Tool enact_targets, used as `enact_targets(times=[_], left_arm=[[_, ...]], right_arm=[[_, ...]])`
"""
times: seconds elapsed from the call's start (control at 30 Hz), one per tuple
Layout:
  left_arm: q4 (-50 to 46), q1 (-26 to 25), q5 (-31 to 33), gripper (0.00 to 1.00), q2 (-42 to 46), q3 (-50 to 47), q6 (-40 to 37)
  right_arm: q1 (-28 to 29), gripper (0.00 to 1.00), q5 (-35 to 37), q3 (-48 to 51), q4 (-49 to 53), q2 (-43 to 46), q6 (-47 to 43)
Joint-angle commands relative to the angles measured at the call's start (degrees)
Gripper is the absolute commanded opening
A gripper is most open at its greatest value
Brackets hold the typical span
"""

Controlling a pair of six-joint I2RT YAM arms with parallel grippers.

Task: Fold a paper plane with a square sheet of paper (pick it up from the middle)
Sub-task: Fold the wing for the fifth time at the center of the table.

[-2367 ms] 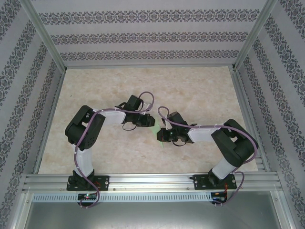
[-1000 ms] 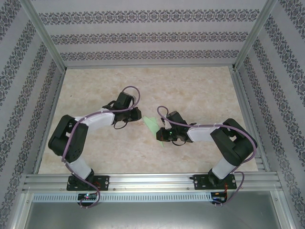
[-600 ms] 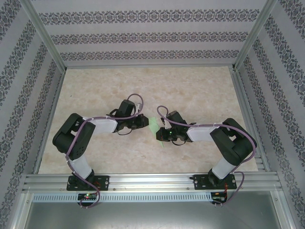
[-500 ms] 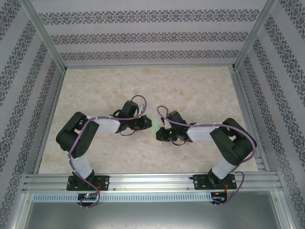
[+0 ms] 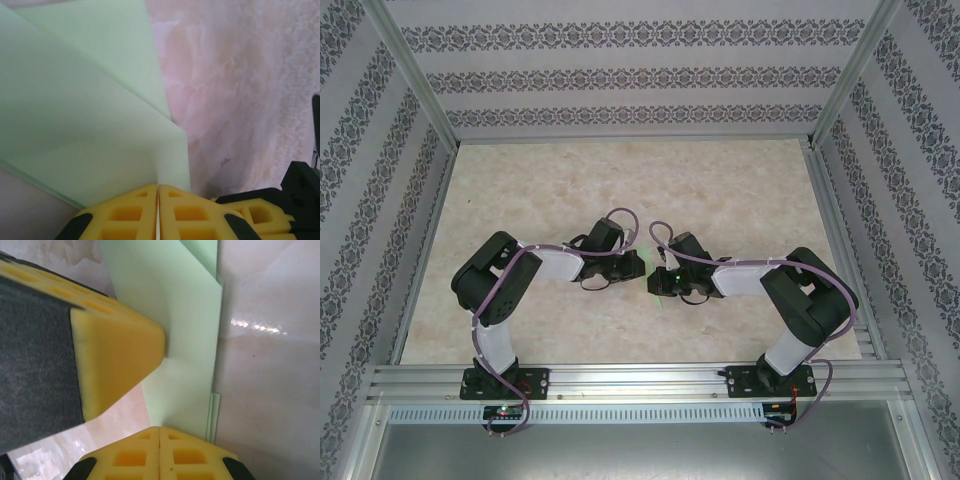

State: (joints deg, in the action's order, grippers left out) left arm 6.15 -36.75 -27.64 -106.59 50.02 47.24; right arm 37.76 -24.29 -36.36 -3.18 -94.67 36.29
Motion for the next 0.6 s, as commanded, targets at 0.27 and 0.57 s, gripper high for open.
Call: enact_targets(times=[0.27,0.57], left_arm=[[-7.4,5.2,10.6,0.15,-1.4,4.4,0.4],[-8.2,10.8,10.7,0.16,-5.0,7.7,-2.7]], right_arm=[[0.8,0.06,3.8,5.5,10.0,-4.7,-1.7],[0.8,0.06,3.9,5.7,9.9,-4.7,-1.8]])
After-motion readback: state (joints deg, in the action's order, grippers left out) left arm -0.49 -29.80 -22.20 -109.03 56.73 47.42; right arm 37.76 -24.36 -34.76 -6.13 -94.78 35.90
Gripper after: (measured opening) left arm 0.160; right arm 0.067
